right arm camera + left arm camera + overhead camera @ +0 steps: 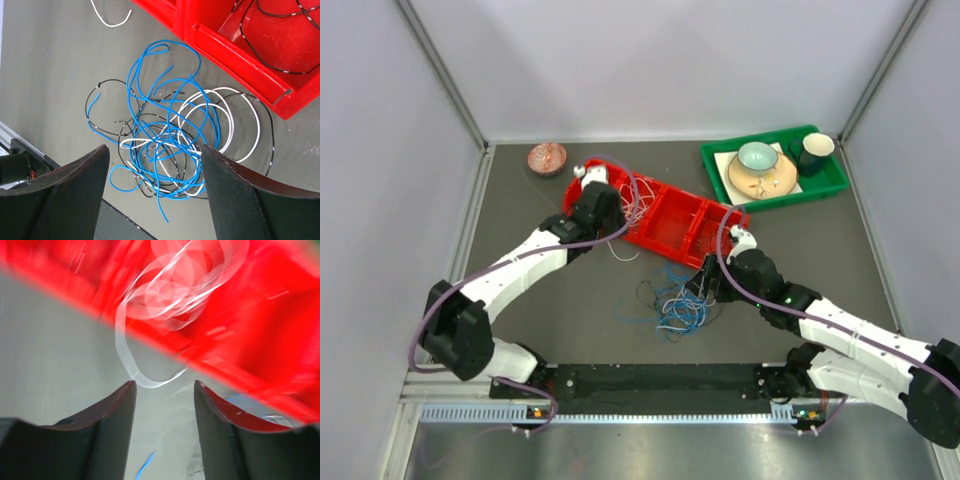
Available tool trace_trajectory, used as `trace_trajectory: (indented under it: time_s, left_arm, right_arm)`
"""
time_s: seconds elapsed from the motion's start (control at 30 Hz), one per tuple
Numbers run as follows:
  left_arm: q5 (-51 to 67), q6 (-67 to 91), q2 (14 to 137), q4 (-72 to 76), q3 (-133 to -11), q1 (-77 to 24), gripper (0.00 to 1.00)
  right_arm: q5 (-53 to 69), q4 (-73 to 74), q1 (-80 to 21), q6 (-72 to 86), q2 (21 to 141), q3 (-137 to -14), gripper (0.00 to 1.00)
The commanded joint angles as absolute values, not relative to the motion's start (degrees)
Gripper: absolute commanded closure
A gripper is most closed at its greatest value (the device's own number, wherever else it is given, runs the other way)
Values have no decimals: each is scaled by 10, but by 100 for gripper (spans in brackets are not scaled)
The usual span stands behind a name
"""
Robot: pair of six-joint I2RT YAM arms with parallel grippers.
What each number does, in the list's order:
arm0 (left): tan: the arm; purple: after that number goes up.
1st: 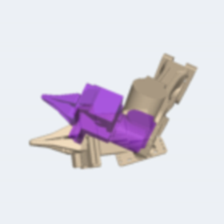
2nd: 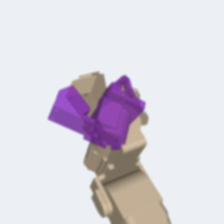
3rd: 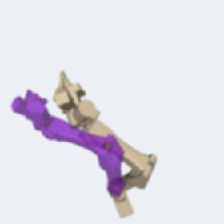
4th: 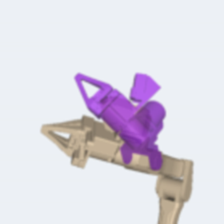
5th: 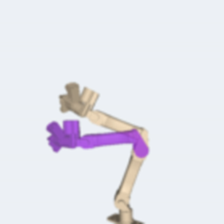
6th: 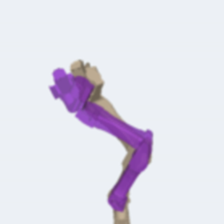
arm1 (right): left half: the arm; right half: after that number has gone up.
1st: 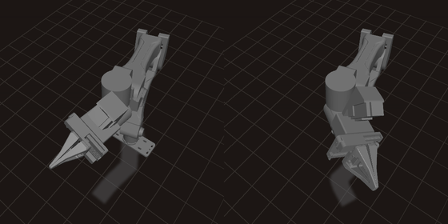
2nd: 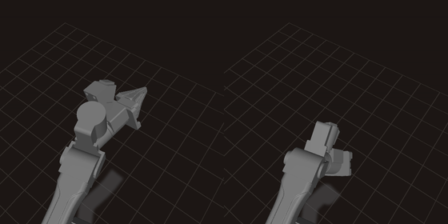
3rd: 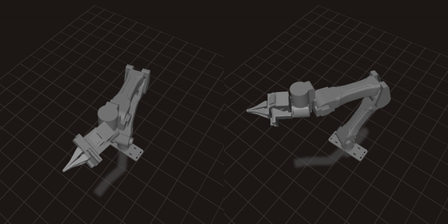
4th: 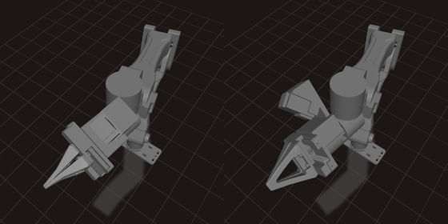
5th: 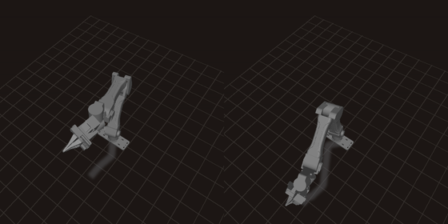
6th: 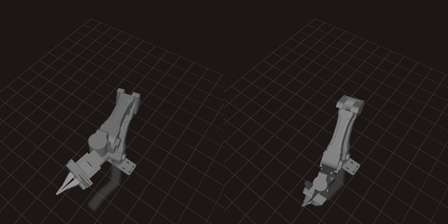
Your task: Untangle the cables
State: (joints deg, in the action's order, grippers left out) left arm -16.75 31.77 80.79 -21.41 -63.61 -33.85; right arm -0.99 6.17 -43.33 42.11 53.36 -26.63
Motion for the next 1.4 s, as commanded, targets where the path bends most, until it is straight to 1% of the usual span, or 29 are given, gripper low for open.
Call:
trace_trajectory:
  time_s: [0.0,0.17,0.33,0.5,0.6,0.63,0.67,0.73,0.77,1.03,1.13,1.23,1.37]
  left_arm:
    - [-207,435,838,-229,-576,-325,46]
    - [-174,455,871,-165,-539,-307,46]
    - [-170,456,926,-134,-548,-299,53]
    - [-159,450,968,-107,-557,-293,55]
    - [-161,447,980,-101,-560,-292,60]
    - [-161,447,983,-98,-560,-292,62]
    - [-162,444,983,-88,-560,-292,74]
    - [-157,440,985,-91,-571,-292,89]
    - [-156,436,985,-113,-590,-292,100]
    - [-132,397,923,-114,-643,-292,100]
    - [-131,381,941,-98,-678,-291,100]
    - [-142,369,983,-118,-749,-289,100]
    - [-147,385,1039,-105,-788,-271,100]
  right_arm:
    - [-2,43,-435,412,539,-291,27]
    - [-3,43,-435,413,524,-284,27]
    - [-3,48,-435,416,519,-280,27]
    - [-4,50,-434,416,519,-279,27]
    - [-4,50,-435,416,518,-279,27]
    - [-4,50,-435,417,518,-279,27]
    - [-4,50,-434,416,518,-279,27]
    - [-6,51,-435,416,520,-279,27]
    - [-5,50,-434,415,520,-279,27]
    - [-11,51,-435,416,530,-281,27]
    - [-9,48,-434,413,544,-287,27]
    - [-6,47,-435,413,552,-294,27]
    - [-10,46,-435,413,551,-294,27]
